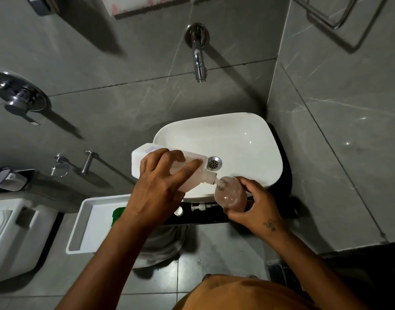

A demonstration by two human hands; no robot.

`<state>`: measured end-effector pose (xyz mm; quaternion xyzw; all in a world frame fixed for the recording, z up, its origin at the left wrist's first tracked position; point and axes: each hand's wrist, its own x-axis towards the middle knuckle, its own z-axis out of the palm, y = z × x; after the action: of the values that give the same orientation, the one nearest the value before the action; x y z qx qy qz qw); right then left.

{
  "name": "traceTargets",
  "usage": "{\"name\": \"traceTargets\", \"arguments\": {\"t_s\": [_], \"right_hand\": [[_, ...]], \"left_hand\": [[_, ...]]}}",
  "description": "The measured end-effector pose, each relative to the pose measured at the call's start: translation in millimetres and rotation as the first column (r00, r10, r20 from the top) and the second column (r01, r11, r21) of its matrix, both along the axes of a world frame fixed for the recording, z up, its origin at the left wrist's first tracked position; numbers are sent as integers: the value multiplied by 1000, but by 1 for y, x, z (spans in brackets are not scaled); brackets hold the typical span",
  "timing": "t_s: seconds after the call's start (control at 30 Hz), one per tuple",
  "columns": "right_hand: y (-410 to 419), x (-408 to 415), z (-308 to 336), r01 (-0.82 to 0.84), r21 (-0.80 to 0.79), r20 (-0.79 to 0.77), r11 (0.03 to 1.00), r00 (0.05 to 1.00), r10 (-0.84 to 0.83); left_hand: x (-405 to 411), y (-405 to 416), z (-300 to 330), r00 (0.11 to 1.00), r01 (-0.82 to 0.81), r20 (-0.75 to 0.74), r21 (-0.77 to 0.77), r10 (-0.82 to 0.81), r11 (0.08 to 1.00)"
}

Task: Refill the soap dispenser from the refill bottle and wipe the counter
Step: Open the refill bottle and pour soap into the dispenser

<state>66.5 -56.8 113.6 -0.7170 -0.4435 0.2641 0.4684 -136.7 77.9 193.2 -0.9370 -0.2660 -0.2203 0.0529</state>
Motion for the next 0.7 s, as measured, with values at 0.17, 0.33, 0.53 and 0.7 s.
{"name": "traceTargets", "arguments": {"t_s": [0.17, 0.33, 0.53, 0.7], "right_hand": [[-1, 1, -2, -4, -4, 0, 1000, 1000, 4], [-2, 2, -3, -6, 0, -4, 1000, 1000, 6], [-2, 3, -5, -5, 8, 6, 1000, 1000, 5], [-2, 3, -8, -7, 6, 13, 1000, 1000, 7]], "left_hand": [[1, -1, 0, 1000, -3, -5, -7, 3, 1000], [2, -2, 1, 1000, -5, -9, -7, 5, 1000], [3, -2, 1, 1000, -5, -7, -9, 5, 1000], [3, -3, 1, 1000, 1, 7, -1, -1, 1000]]}}
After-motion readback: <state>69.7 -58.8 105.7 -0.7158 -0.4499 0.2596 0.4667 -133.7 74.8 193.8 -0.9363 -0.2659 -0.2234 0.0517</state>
